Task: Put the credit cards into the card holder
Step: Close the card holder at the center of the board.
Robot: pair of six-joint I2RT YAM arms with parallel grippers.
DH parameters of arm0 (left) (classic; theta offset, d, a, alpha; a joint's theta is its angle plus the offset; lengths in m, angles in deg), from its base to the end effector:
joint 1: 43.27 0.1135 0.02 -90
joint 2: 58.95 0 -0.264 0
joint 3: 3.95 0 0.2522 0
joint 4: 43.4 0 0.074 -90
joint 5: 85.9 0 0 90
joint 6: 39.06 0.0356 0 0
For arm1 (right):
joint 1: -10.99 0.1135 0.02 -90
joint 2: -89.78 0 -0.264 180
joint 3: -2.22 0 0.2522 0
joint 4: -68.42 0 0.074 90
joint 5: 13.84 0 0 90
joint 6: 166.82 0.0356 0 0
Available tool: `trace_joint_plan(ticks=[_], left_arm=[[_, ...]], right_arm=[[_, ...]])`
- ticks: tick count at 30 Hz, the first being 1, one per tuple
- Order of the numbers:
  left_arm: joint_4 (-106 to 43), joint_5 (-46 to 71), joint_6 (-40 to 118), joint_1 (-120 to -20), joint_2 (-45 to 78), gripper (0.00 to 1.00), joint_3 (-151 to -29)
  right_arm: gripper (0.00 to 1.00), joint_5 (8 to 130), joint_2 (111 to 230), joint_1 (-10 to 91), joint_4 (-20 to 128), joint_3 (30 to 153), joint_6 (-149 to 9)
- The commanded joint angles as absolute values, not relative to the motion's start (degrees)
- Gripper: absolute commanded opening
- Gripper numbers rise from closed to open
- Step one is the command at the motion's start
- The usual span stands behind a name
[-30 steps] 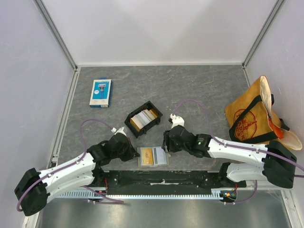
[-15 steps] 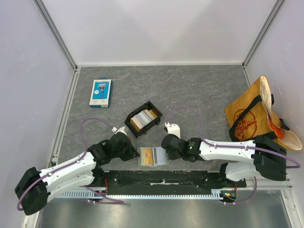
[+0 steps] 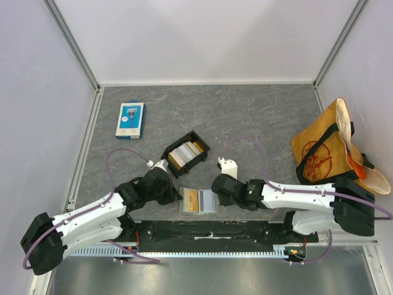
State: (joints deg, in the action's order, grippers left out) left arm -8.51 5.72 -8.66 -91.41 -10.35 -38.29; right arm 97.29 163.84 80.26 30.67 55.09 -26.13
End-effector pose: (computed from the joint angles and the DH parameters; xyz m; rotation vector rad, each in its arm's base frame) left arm 0.1070 -0.1210 0.1665 -0.2485 2.6146 -0.8118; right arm 0.0962 0.2180 0.1844 -0.2794 2.5216 0.3732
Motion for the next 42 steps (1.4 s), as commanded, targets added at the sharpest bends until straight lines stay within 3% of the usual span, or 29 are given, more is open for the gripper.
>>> trace_joint_plan(ticks=[1,7,14,29,37,42], left_arm=[[-8.81,6.2,-5.31,-91.44,-8.51,0.02,-42.92],[-8.55,7.52,-4.35,-91.7,-3.24,0.02,-48.9],[-9.86,9.89,-3.47,-93.19,2.56,0.05,-54.44],[-15.75,10.77,-5.66,-101.46,19.0,0.25,-60.86],[-18.39,12.18,-5.05,-101.99,19.97,0.48,-61.21],[-18.04,11.13,-3.47,-101.99,18.22,0.49,-60.51]], right_arm=[[0.0,97.35,160.98,80.51,36.71,51.33,-24.18],[0.0,96.2,154.66,80.51,49.46,41.66,-18.91],[0.0,97.61,151.57,80.51,54.13,37.17,-17.15],[0.0,100.68,145.77,80.51,54.75,33.56,-14.86],[0.0,102.0,142.78,80.51,52.29,33.56,-15.04],[0.0,101.83,144.45,80.51,51.58,34.61,-15.56]])
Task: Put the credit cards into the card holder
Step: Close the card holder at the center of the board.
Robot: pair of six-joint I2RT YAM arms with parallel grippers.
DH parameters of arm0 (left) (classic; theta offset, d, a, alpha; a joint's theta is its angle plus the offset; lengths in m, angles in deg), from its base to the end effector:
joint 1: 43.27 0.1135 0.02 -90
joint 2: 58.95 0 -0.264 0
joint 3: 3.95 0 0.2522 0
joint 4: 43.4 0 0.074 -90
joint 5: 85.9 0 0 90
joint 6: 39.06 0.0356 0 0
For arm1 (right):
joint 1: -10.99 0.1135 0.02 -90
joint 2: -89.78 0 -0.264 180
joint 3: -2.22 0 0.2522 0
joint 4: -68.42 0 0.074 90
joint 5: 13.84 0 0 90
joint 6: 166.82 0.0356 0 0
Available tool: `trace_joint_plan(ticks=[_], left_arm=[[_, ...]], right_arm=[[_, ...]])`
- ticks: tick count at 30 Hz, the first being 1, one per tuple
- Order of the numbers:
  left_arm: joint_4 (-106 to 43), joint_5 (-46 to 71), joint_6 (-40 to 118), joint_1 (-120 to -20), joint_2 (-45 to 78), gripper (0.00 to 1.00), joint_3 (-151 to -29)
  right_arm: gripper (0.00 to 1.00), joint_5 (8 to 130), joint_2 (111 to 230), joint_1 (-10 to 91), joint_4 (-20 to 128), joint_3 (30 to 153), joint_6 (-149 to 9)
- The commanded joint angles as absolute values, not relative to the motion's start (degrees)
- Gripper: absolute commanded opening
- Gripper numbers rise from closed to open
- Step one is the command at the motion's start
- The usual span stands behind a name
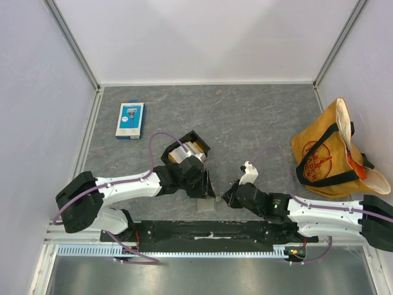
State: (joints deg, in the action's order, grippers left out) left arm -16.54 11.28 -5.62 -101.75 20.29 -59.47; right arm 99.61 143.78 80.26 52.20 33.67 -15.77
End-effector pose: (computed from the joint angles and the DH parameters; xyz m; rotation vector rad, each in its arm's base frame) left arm 0.1379 -0.2334 0.1870 0.1070 2.7269 -0.9165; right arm 0.0773 0.1642 0.1636 0.0633 2.3039 0.7979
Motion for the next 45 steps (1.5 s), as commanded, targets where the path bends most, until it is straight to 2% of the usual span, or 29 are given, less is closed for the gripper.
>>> trace_joint_plan(ticks=[1,12,15,18,26,35,45], left_arm=[[-17.69,10.78,-3.21,-102.07,17.78,0.48,-60.25],[-11.28,4.45,0.4,-102.07,11.71,0.44,-60.69],[-9.78,2.88,0.84,-101.99,11.18,0.35,-60.34],[-8.81,1.38,0.23,-102.07,10.05,0.2,-59.37],[-9.24,-3.28,-0.13,-101.98,2.75,0.17,-56.03],[-19.77,-4.69,-0.39,-101.9,1.78,0.13,-47.6],[-29.46,-4.78,1.98,-101.9,10.38,0.09,-49.43]], right_arm=[[0.0,101.74,144.97,80.51,51.67,34.7,-15.56],[0.0,102.97,145.59,80.51,50.09,35.58,-15.56],[0.0,103.06,145.68,80.51,49.56,35.93,-15.65],[0.0,103.23,145.86,80.51,49.38,36.02,-15.74],[0.0,103.94,146.21,80.51,47.28,37.78,-17.23],[0.0,105.87,142.79,80.51,47.97,34.27,-18.81],[0.0,104.03,143.04,80.51,49.12,33.21,-22.07]])
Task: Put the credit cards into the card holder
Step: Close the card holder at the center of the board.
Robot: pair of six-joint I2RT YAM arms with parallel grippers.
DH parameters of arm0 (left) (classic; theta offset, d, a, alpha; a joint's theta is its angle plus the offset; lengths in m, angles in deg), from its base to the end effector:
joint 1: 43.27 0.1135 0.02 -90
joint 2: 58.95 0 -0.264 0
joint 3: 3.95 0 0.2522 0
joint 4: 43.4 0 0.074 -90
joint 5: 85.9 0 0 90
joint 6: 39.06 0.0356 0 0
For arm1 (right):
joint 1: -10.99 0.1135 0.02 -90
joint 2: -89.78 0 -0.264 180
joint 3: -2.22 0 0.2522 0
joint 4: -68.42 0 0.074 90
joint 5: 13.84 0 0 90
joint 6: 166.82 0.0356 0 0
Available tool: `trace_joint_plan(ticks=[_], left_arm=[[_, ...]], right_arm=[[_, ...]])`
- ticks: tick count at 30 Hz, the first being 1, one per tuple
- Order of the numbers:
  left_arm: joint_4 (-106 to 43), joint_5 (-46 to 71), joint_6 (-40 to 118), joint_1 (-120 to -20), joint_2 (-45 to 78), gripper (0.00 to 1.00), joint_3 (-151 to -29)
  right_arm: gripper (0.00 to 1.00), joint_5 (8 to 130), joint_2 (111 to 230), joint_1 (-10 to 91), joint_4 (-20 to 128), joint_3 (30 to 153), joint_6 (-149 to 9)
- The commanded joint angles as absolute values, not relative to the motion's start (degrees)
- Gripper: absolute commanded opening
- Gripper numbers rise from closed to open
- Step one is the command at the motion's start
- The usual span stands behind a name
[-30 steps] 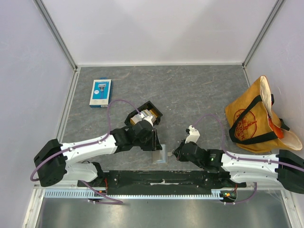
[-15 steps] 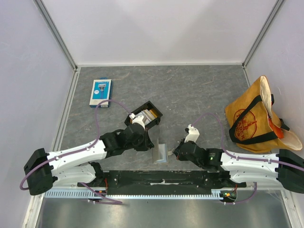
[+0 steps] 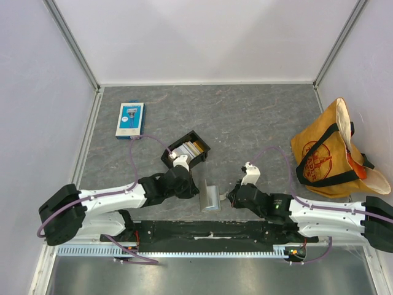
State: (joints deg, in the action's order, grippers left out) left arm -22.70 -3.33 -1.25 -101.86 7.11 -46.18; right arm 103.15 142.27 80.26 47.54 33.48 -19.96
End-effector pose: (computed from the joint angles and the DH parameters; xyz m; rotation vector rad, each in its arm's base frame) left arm 0.1194 -0.1866 0.1762 0.0711 2.4824 -0.7646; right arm 0.0763 0.1559 0.1607 -0.0049 2.2942 0.6552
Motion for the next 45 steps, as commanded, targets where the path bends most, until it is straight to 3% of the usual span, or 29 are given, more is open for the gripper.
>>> trace_joint_plan(ticks=[1,17,31,45], left_arm=[[-31.81,-4.87,2.24,-101.81,11.0,0.09,-49.61],[-33.94,-1.36,5.15,-101.89,24.36,0.06,-55.94],[-34.3,0.05,5.32,-101.81,26.92,0.05,-54.98],[-36.41,-1.97,2.34,-101.9,29.2,0.02,-52.43]], right_arm=[[0.0,103.68,143.65,80.51,49.64,33.21,-22.24],[0.0,101.74,144.27,80.42,51.76,34.17,-28.4],[0.0,103.06,143.39,80.33,51.67,35.75,-28.57],[0.01,95.07,156.39,80.42,52.02,46.74,-35.6]])
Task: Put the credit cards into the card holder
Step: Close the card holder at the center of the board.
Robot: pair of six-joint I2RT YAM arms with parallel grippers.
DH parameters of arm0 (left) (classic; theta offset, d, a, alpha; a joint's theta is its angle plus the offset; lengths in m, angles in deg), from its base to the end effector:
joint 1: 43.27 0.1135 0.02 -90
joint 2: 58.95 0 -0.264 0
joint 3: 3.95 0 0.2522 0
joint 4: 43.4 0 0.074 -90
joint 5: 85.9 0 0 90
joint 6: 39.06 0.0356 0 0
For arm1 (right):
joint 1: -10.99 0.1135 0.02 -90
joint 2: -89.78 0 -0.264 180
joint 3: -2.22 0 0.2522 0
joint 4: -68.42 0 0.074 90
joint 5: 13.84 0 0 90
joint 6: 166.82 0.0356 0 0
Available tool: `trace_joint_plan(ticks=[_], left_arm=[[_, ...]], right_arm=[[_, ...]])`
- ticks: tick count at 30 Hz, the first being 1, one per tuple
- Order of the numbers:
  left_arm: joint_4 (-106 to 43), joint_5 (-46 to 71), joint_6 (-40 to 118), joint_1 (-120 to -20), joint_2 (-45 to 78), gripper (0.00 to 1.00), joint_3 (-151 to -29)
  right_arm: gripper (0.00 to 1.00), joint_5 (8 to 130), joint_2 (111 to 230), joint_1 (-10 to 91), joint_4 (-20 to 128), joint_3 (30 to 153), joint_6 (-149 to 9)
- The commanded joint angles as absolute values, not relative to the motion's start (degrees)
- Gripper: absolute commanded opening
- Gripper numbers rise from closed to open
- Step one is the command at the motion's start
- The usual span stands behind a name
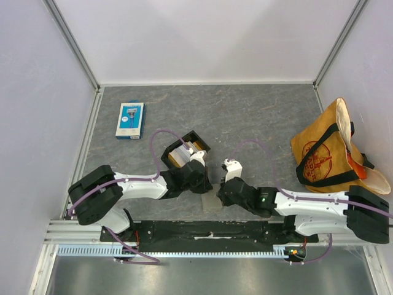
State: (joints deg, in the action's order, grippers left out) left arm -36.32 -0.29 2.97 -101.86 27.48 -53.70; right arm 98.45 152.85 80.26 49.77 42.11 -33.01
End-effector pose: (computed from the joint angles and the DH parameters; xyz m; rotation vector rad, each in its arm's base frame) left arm 0.1508 -0.2417 0.1506 0.1895 2.4788 -0.7937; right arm 0.0877 0.1935 0.1783 -0.3093 2.2884 0.6080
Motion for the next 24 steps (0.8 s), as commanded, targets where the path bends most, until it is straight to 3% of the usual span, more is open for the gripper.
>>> trace_joint_plan(ticks=[1,6,11,17,24], left_arm=[[-36.58,-2.06,2.07,-101.9,29.11,0.02,-52.16],[-37.64,-0.83,1.98,-101.9,28.59,0.02,-51.64],[-37.81,-0.83,1.37,-101.9,27.8,0.02,-50.67],[-37.11,-0.39,1.98,-101.81,27.09,0.03,-51.02],[-34.74,0.14,3.82,-101.81,24.29,0.06,-52.69]], right_arm=[[0.01,94.63,157.45,80.33,51.76,47.18,-35.43],[0.04,94.01,162.37,80.33,52.02,48.59,-35.6],[0.18,93.13,163.88,79.72,50.71,50.0,-35.6],[0.32,93.92,152.56,79.19,49.39,48.59,-36.75],[0.3,95.76,141.12,75.59,43.77,43.15,-34.29]])
